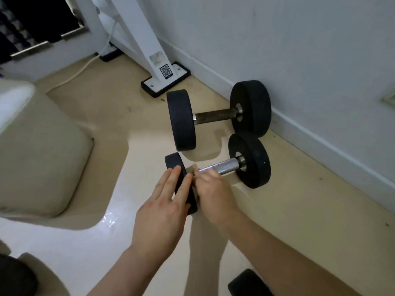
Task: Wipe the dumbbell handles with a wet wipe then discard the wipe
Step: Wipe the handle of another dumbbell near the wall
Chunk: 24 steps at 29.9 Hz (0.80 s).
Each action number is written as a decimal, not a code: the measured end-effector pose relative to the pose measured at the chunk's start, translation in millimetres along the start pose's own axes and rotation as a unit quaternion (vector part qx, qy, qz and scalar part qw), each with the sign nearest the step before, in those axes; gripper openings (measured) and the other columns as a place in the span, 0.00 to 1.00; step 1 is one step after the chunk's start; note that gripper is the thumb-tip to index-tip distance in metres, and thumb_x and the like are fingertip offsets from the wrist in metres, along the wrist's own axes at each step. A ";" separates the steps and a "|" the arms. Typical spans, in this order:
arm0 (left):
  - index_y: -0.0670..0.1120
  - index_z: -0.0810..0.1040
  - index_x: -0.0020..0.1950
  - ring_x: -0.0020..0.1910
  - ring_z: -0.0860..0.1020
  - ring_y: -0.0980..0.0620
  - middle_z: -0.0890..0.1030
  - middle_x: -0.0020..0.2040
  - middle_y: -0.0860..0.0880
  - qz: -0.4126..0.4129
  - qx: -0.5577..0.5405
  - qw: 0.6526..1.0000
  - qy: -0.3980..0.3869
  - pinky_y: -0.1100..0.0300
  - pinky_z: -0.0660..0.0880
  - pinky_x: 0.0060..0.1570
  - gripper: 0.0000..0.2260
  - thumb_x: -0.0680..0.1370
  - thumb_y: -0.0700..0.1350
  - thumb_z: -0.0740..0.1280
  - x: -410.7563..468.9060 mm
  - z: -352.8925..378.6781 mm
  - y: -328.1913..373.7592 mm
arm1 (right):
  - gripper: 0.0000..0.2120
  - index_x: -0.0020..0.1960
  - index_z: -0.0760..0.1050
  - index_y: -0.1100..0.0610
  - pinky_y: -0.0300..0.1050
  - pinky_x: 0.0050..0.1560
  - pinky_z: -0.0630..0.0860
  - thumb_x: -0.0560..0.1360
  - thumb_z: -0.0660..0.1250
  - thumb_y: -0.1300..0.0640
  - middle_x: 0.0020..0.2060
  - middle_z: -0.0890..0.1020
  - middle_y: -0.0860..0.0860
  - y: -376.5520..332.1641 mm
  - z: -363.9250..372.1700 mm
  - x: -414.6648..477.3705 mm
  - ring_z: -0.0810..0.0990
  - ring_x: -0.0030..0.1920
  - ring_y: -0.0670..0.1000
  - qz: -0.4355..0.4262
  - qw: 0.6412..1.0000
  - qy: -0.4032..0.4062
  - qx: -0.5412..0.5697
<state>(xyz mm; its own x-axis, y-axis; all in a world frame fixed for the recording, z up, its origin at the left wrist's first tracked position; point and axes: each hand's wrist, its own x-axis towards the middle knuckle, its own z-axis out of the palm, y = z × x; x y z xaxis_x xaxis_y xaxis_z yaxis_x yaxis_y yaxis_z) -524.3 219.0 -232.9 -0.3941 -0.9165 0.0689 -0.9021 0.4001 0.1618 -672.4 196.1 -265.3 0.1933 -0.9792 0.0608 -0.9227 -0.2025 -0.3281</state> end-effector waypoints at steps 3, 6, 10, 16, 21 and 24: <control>0.44 0.74 0.68 0.67 0.73 0.42 0.74 0.68 0.41 0.002 0.006 1.000 -0.002 0.51 0.78 0.52 0.28 0.68 0.45 0.76 -1.4 -0.7 3.4 | 0.13 0.50 0.79 0.56 0.49 0.48 0.78 0.66 0.72 0.64 0.43 0.83 0.53 26.1 -14.8 6.5 0.78 0.46 0.55 0.021 0.999 -0.013 -0.027; 0.44 0.76 0.65 0.64 0.74 0.41 0.75 0.65 0.41 0.007 -0.009 1.000 0.021 0.49 0.75 0.57 0.24 0.70 0.46 0.73 -8.2 -1.4 10.5 | 0.13 0.50 0.80 0.56 0.49 0.52 0.77 0.66 0.73 0.62 0.43 0.83 0.53 40.7 -17.3 -0.3 0.79 0.48 0.55 0.116 0.992 0.000 -0.058; 0.45 0.77 0.62 0.59 0.72 0.45 0.76 0.60 0.45 0.035 -0.026 0.997 0.056 0.52 0.76 0.53 0.19 0.72 0.45 0.68 -14.5 0.1 12.3 | 0.14 0.48 0.80 0.58 0.44 0.37 0.77 0.64 0.74 0.66 0.42 0.84 0.52 12.6 -5.1 -20.0 0.80 0.41 0.55 -0.039 0.999 0.016 -0.003; 0.44 0.78 0.60 0.48 0.71 0.47 0.76 0.50 0.48 0.048 -0.039 0.997 0.034 0.57 0.75 0.38 0.27 0.62 0.41 0.77 -11.2 -4.2 17.3 | 0.20 0.56 0.78 0.60 0.49 0.50 0.75 0.65 0.73 0.65 0.53 0.81 0.56 47.6 -19.2 -10.8 0.75 0.51 0.59 0.093 0.992 -0.022 -0.076; 0.47 0.75 0.63 0.42 0.70 0.46 0.72 0.45 0.48 0.028 -0.030 0.999 -0.013 0.56 0.72 0.37 0.34 0.57 0.41 0.75 -2.9 -4.1 23.1 | 0.19 0.47 0.81 0.60 0.47 0.37 0.77 0.58 0.77 0.67 0.41 0.80 0.55 23.0 -13.4 -19.6 0.79 0.41 0.56 0.048 0.999 -0.004 -0.005; 0.47 0.74 0.64 0.42 0.69 0.46 0.71 0.45 0.48 0.023 -0.007 0.999 -0.028 0.56 0.70 0.39 0.36 0.56 0.42 0.76 -4.3 -4.5 26.3 | 0.17 0.43 0.80 0.58 0.44 0.32 0.76 0.56 0.78 0.66 0.37 0.79 0.53 23.3 -14.7 -30.2 0.78 0.37 0.53 -0.042 0.998 -0.002 -0.039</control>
<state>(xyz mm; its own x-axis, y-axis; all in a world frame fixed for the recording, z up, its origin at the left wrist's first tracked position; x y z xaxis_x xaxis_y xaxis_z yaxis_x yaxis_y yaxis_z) -545.5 233.5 -224.6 -0.4448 -0.8954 0.0217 -0.8803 0.4415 0.1739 -704.7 220.8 -260.9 0.2721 -0.9588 0.0816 -0.9265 -0.2839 -0.2469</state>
